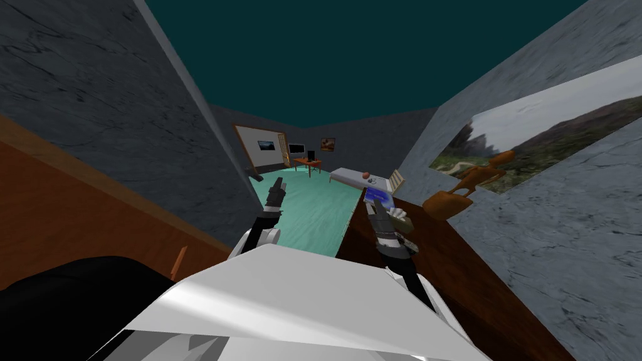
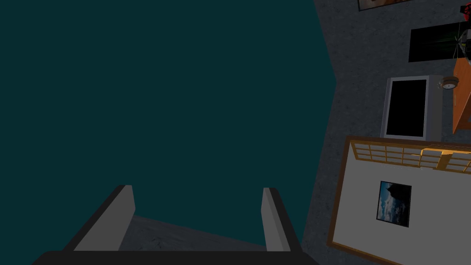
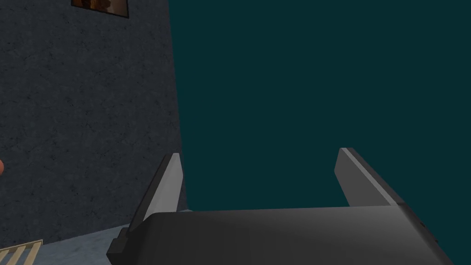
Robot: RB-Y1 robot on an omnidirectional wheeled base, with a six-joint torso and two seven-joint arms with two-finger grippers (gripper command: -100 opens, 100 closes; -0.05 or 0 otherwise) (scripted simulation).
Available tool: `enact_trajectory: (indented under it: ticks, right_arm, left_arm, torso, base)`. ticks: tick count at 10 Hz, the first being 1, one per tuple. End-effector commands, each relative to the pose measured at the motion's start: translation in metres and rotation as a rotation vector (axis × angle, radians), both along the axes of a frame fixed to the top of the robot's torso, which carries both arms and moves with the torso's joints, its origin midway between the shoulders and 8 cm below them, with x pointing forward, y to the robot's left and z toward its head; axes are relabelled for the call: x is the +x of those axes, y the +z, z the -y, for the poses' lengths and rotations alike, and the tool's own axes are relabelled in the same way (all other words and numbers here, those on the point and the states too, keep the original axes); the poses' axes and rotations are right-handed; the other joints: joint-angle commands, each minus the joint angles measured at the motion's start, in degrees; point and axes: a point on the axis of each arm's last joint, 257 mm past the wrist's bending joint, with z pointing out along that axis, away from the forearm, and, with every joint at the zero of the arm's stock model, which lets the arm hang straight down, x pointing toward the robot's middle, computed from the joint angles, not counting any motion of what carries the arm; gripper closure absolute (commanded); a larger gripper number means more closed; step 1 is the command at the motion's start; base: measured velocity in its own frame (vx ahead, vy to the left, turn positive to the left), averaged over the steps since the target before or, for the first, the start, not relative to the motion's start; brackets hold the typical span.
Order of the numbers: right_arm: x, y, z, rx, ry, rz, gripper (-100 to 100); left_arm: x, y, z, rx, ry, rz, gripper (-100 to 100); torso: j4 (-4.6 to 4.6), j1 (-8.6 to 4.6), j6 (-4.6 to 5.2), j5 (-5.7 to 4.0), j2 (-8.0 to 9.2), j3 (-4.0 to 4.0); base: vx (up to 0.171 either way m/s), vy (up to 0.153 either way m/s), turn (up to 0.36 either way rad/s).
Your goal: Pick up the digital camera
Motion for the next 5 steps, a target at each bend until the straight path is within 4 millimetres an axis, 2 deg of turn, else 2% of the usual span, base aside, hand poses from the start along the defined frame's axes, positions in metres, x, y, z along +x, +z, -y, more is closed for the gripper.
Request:
enact_trajectory:
  ticks: [1, 3, 4, 5]
  right_arm:
    - [-0.001, -0.010, -0.002, -0.075, 0.013, -0.014, -100]
    - [-0.002, -0.018, -0.003, -0.149, 0.027, -0.027, -100]
    - [-0.002, -0.019, -0.004, -0.160, 0.034, -0.029, -100]
    - [-0.004, -0.028, -0.004, -0.226, 0.042, -0.041, -100]
  left_arm:
    - [0.000, 0.000, 0.000, 0.000, 0.000, 0.000, 0]
    - [0.000, 0.000, 0.000, 0.000, 0.000, 0.000, 0]
    - [0.000, 0.000, 0.000, 0.000, 0.000, 0.000, 0]
    - [0.000, 0.000, 0.000, 0.000, 0.000, 0.000, 0]
  torso:
    - [0.00, 0.00, 0.00, 0.00, 0.00, 0.00]
    - [0.02, -0.20, 0.00, -0.05, 0.09, 0.05]
    - [0.03, -0.15, -0.04, -0.04, 0.15, 0.09]
    - [0.04, -0.20, 0.02, -0.05, 0.17, 0.10]
  base:
    - [0.053, 0.090, 0.024]
    - [0.034, 0.087, 0.074]
    - [0.027, 0.076, 0.000]
    - [0.073, 0.126, -0.047]
